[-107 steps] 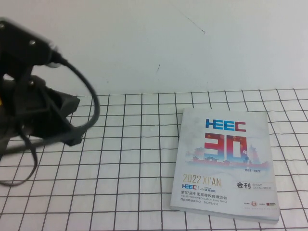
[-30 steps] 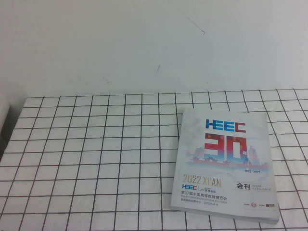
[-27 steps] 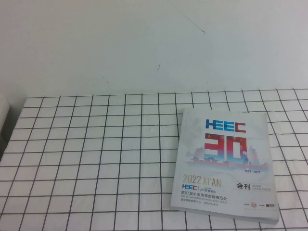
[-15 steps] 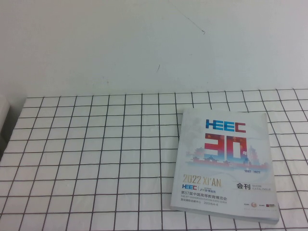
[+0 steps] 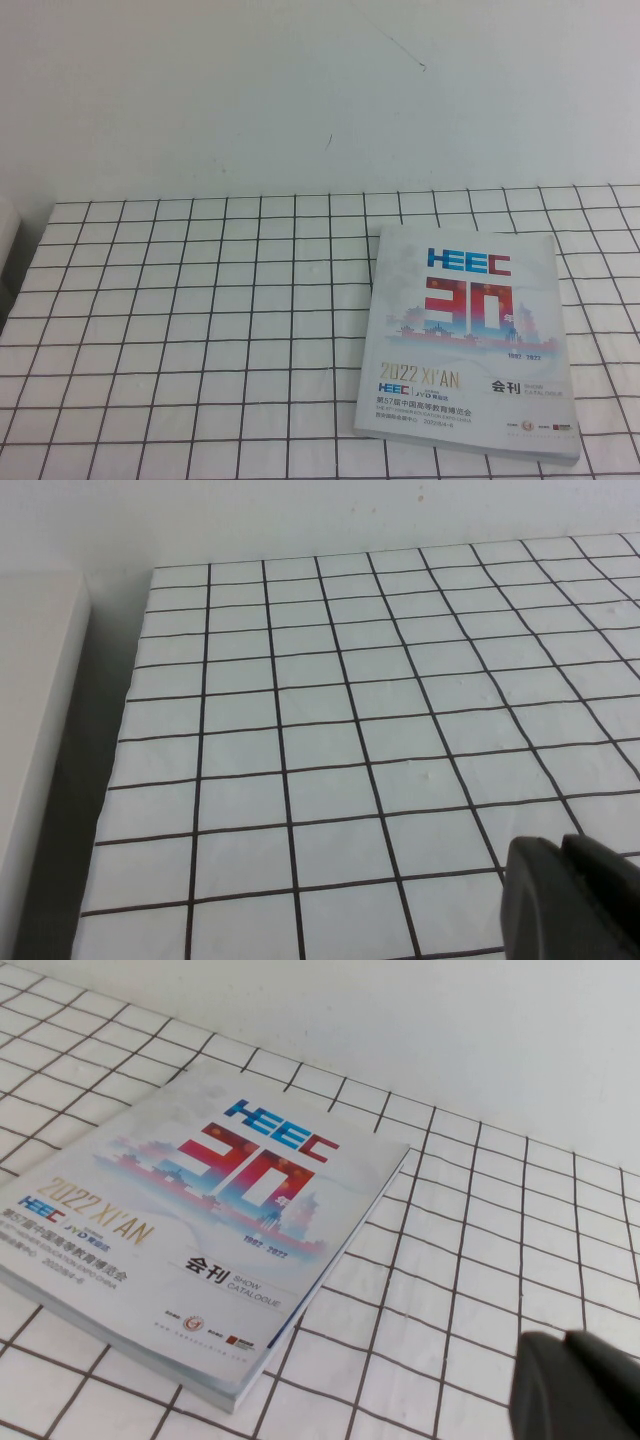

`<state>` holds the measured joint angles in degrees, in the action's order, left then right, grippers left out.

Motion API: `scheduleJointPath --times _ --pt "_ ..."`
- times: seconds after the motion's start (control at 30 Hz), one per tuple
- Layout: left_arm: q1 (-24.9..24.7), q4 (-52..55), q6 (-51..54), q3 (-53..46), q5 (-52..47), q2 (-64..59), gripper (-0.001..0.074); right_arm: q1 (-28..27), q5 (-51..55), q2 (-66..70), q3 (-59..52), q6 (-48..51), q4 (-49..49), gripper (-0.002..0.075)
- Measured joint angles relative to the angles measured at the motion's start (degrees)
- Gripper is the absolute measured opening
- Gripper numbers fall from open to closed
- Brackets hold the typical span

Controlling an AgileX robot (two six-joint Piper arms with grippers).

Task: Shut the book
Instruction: 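Close the open booklet and leave it lying on the table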

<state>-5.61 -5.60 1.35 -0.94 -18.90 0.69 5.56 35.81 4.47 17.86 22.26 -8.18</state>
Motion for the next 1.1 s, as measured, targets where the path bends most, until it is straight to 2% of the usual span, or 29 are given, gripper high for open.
scheduleJointPath --times 0.43,0.57,0.7,1.1 --pt "0.0 0.0 0.1 0.0 0.0 0.0 -0.0004 0.0 -2.2 -2.3 -3.1 0.0 0.2 -0.0003" --pt "0.0 0.0 0.2 0.0 0.0 0.0 -0.0003 -1.0 -10.0 -4.9 -10.8 -0.3 2.3 -0.0003" --pt "0.0 0.1 0.2 0.0 0.0 0.0 -0.0004 -4.0 -21.6 -5.1 -18.6 -5.9 6.2 -0.0003" --pt "0.0 0.2 0.2 0.0 0.0 0.1 -0.0004 -5.7 -15.7 -5.1 -19.0 -14.2 9.6 -0.0003"
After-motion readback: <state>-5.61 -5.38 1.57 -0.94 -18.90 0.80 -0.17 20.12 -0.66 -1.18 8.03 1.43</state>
